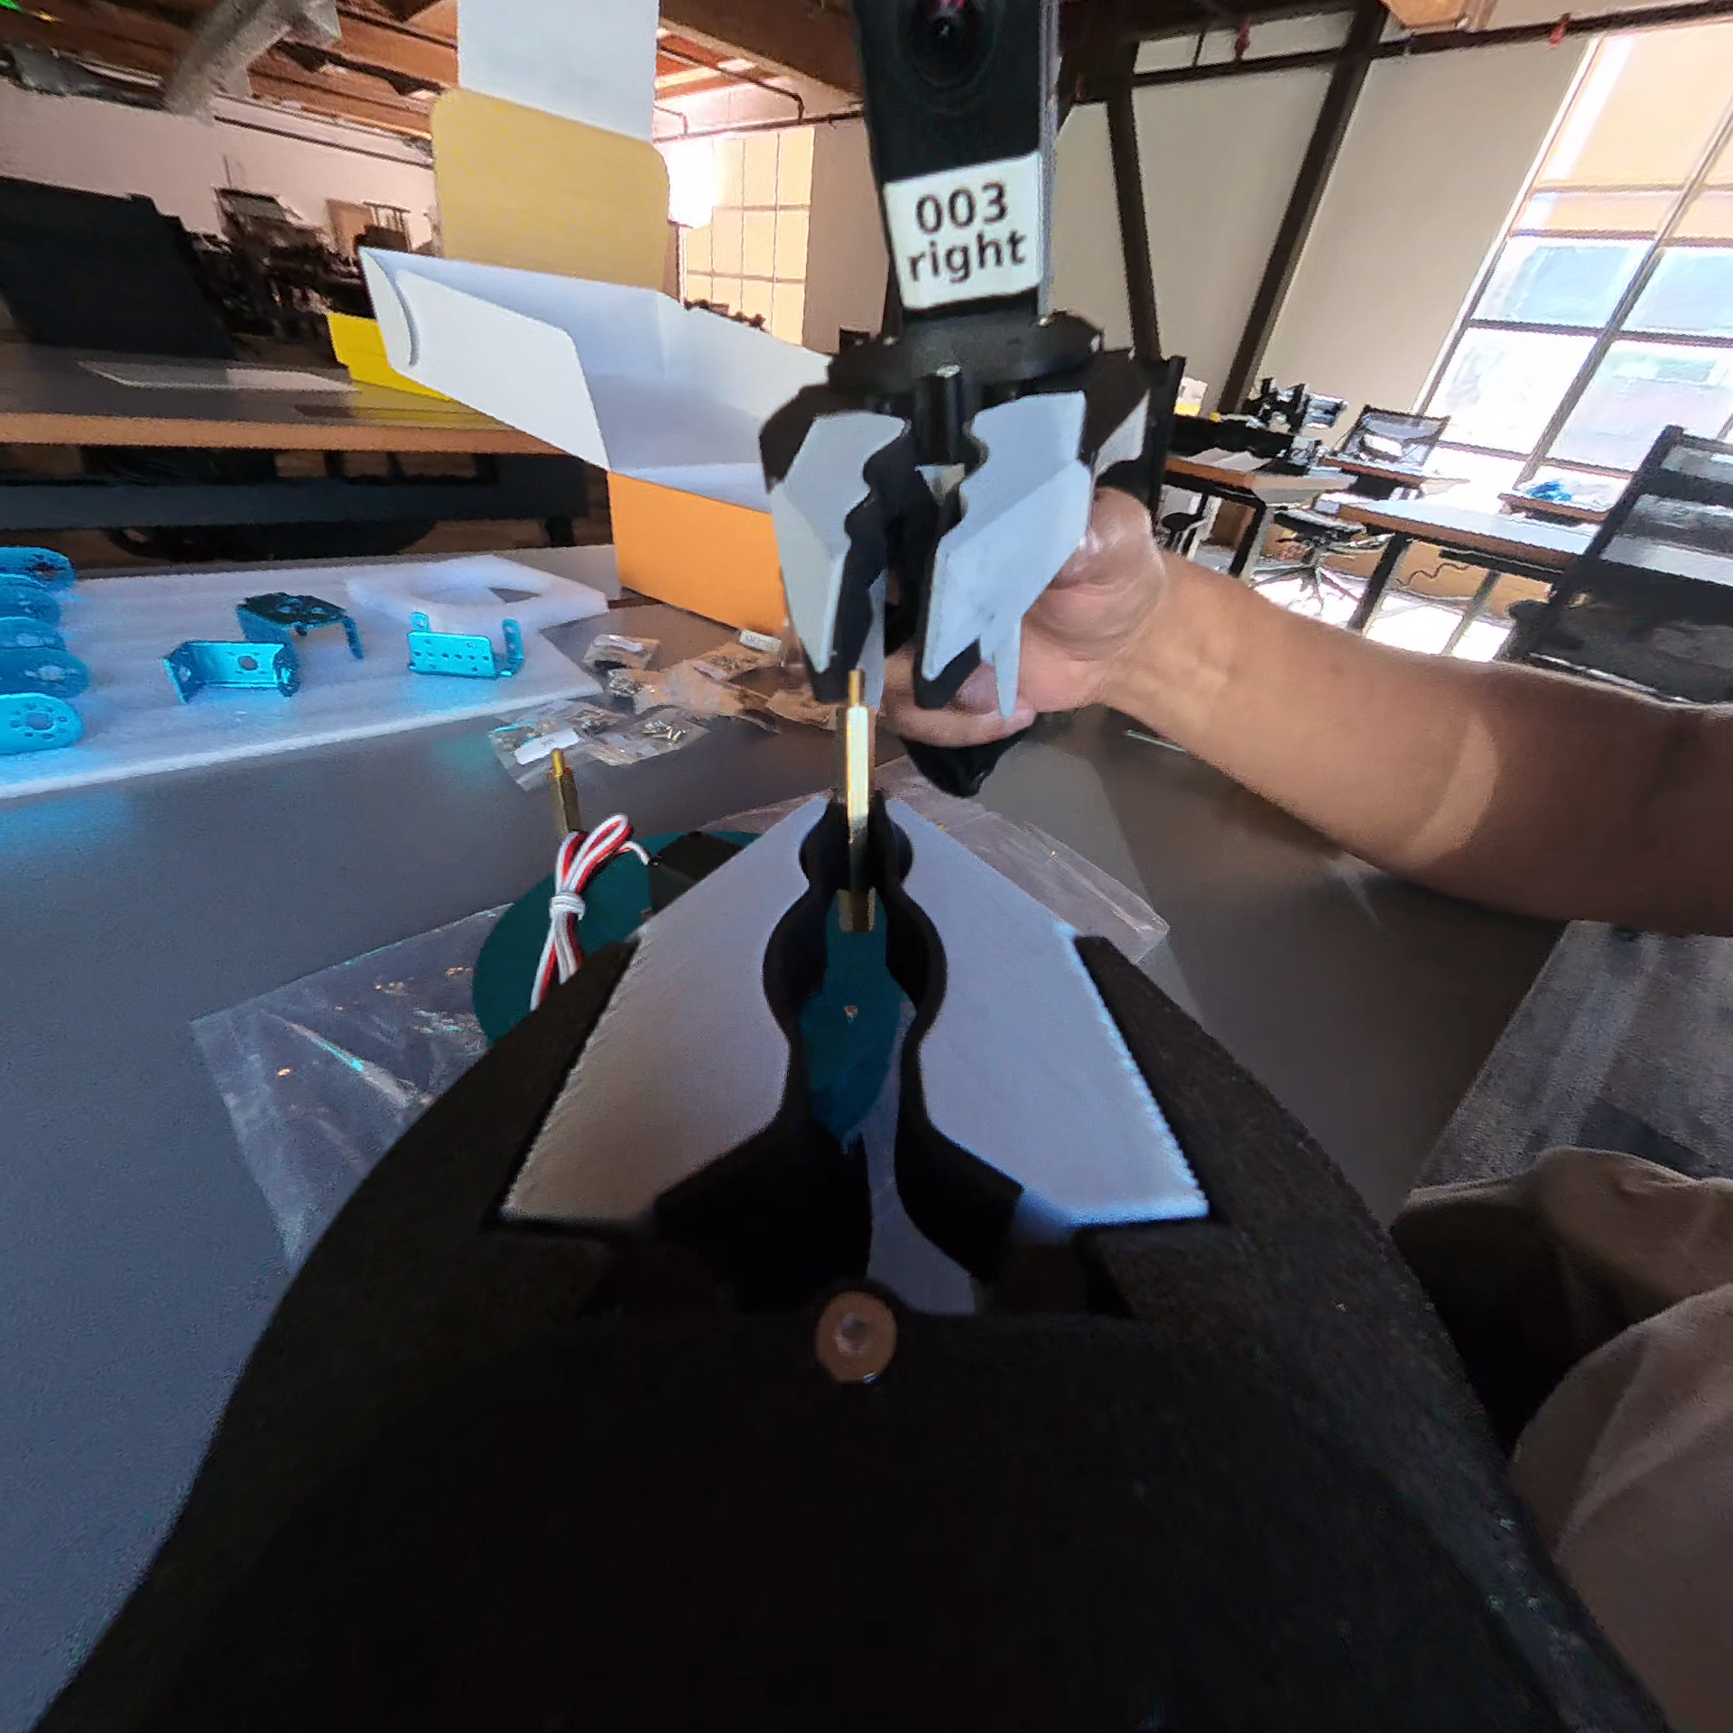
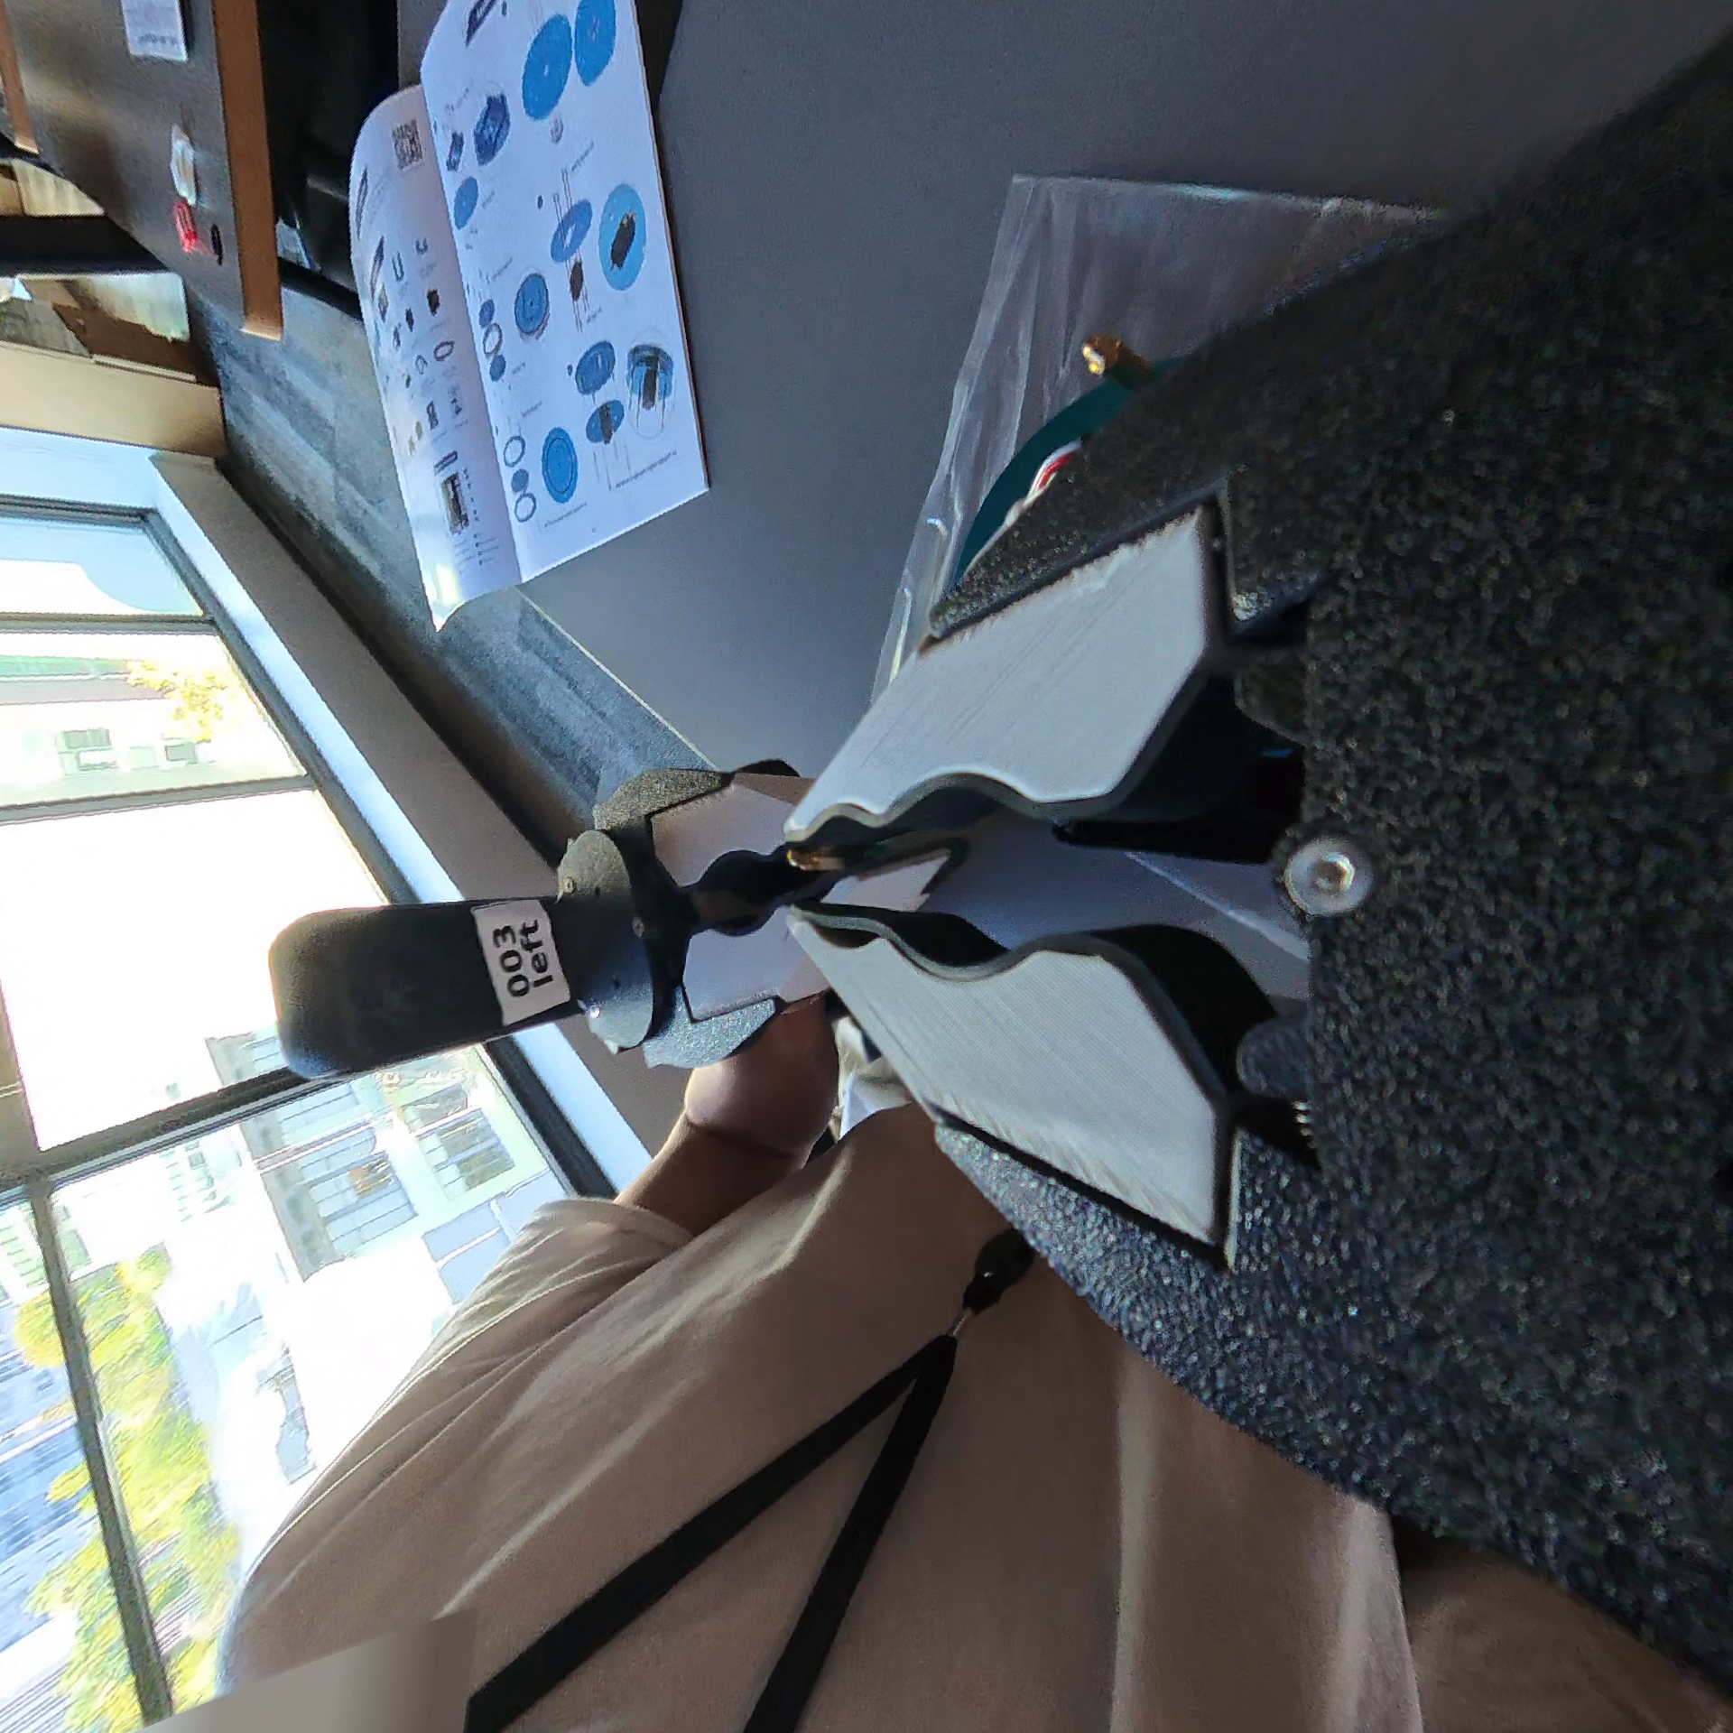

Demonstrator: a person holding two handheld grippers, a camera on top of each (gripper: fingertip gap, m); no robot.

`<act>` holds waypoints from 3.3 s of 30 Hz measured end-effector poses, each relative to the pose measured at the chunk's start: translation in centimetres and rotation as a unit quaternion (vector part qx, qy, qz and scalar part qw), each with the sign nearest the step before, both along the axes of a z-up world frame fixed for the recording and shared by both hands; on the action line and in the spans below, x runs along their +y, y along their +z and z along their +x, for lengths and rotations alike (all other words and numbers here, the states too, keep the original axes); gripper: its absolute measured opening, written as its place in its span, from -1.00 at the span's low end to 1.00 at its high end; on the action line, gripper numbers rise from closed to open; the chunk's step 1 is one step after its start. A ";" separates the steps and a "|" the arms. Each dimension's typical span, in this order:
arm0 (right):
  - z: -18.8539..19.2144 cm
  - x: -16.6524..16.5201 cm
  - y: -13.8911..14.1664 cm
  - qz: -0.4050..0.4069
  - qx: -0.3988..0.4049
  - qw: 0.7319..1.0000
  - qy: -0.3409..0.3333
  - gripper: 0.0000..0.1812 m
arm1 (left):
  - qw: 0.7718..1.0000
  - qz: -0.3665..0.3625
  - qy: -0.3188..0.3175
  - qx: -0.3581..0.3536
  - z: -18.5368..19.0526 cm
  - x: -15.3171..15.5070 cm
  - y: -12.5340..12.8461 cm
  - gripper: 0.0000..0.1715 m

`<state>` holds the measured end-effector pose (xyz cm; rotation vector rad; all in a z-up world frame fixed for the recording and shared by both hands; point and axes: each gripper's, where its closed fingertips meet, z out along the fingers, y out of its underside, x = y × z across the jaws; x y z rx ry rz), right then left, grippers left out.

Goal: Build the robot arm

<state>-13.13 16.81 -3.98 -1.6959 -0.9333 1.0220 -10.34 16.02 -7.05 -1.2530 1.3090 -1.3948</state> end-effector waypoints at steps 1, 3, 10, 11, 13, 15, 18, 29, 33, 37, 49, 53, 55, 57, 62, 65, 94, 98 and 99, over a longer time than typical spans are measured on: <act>-0.1 0.1 0.1 -0.002 0.009 1.000 0.001 -0.91 | 1.000 -0.002 -0.002 -0.003 -0.1 -0.1 0.1 -0.96; -0.2 0.1 0.1 0.001 0.016 1.000 0.000 -0.97 | 1.000 -0.002 -0.007 -0.003 -0.2 -0.3 0.2 -0.96; -0.4 0.0 0.3 -0.003 0.031 1.000 -0.001 -0.97 | 1.000 -0.011 -0.007 -0.012 -0.4 -0.3 0.5 -0.96; -0.3 0.0 0.4 -0.002 0.031 1.000 -0.002 -0.97 | 1.000 -0.016 -0.009 -0.014 -0.4 -0.4 0.6 -0.96; -0.3 0.0 0.5 -0.002 0.032 0.999 -0.003 -0.97 | 1.000 -0.022 -0.009 -0.018 -0.4 -0.5 0.7 -0.96; -0.4 -0.1 0.7 -0.006 0.046 0.999 -0.001 -0.93 | 0.999 -0.031 -0.005 -0.027 -0.4 -0.4 1.0 -0.96; -0.4 -0.1 0.7 -0.013 0.060 0.998 0.003 -0.96 | 0.999 -0.037 -0.007 -0.032 -0.4 -0.6 1.1 -0.96; -0.5 -0.2 0.5 -0.032 0.076 0.996 0.016 -0.90 | 0.998 -0.050 0.001 -0.041 -0.8 -0.5 1.4 -0.96; -0.7 -0.7 0.4 -0.044 0.081 0.995 0.032 -0.93 | 0.998 -0.051 0.005 -0.039 -0.9 -0.4 1.3 -0.96; -0.7 -0.5 0.3 -0.039 0.075 0.996 0.027 -0.96 | 0.998 -0.055 0.002 -0.038 -0.9 -0.4 1.4 -0.96; -0.5 -0.3 -0.4 -0.041 0.034 0.999 0.009 -0.95 | 0.999 -0.046 -0.006 -0.007 -0.6 -1.0 0.5 -0.96; 2.0 0.1 -2.2 -0.040 -0.049 0.996 -0.069 -0.95 | 0.997 0.006 -0.007 0.070 -2.1 -0.3 -2.0 -0.77; 2.8 -0.3 -4.3 -0.038 -0.076 0.991 -0.102 -0.95 | 0.990 0.066 0.007 0.121 -2.9 0.4 -3.9 -0.78; 2.8 -0.4 -5.8 -0.058 -0.076 0.988 -0.118 -0.96 | 0.983 0.105 0.006 0.151 -3.2 0.5 -4.9 -0.87; 2.9 -0.7 -6.3 -0.053 -0.088 0.986 -0.127 -0.96 | 0.980 0.112 -0.022 0.163 -1.8 -0.7 -5.4 -0.95; 2.8 -0.9 -6.1 -0.052 -0.094 0.986 -0.126 -0.95 | 0.973 0.133 -0.016 0.187 -1.3 -0.5 -6.6 -0.99; 2.9 -0.9 -6.2 -0.046 -0.181 0.972 -0.142 -0.95 | 0.975 0.140 0.013 0.171 -0.7 0.3 -5.0 -0.78; 2.9 -0.8 -6.4 -0.050 -0.182 0.972 -0.142 -0.95 | 0.977 0.140 0.016 0.161 -0.7 0.8 -4.4 -0.68; 2.9 -0.8 -6.4 -0.049 -0.184 0.971 -0.142 -0.95 | 0.977 0.142 0.014 0.161 -0.7 0.9 -4.3 -0.64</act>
